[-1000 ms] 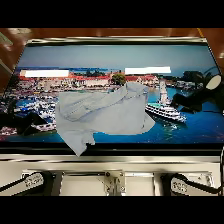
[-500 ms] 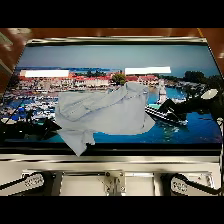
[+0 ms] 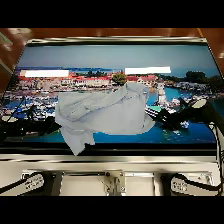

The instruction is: Fold the shirts.

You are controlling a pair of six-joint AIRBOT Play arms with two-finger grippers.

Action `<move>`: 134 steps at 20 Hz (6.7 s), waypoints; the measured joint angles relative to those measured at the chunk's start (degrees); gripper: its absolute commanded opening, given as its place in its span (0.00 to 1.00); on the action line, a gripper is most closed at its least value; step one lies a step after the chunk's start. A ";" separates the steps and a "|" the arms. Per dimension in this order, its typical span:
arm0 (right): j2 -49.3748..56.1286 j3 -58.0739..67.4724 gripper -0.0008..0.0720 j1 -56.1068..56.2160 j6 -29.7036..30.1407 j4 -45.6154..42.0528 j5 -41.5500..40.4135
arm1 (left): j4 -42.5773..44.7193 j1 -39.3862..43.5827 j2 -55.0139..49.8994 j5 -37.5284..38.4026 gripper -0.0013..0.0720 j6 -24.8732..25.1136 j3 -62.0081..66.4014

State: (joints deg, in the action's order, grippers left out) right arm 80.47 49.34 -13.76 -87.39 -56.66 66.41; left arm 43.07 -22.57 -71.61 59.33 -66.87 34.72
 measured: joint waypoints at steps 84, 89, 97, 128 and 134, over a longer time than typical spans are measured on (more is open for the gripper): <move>-4.22 7.72 0.93 -9.73 7.56 -4.57 9.20 | 7.50 -0.59 1.33 8.48 0.83 -1.42 -7.08; -4.22 7.39 0.93 -9.38 5.99 -7.30 6.91 | 1.64 4.68 -0.76 6.19 0.07 -1.27 -7.58; -2.93 3.98 0.93 -12.76 5.25 -10.14 6.29 | -3.13 6.05 1.44 10.49 0.07 0.52 -6.95; -54.77 36.76 0.08 -4.66 21.31 -3.96 -23.93 | 7.67 5.70 34.88 2.32 0.07 -6.60 77.79; -59.01 42.23 0.08 -4.66 14.53 -14.10 -9.22 | 17.03 5.70 37.90 11.15 0.06 -14.73 82.29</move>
State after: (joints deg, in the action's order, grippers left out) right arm 21.45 91.57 -18.41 -72.86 -70.76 57.19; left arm 60.10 -16.86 -33.71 70.48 -81.60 117.01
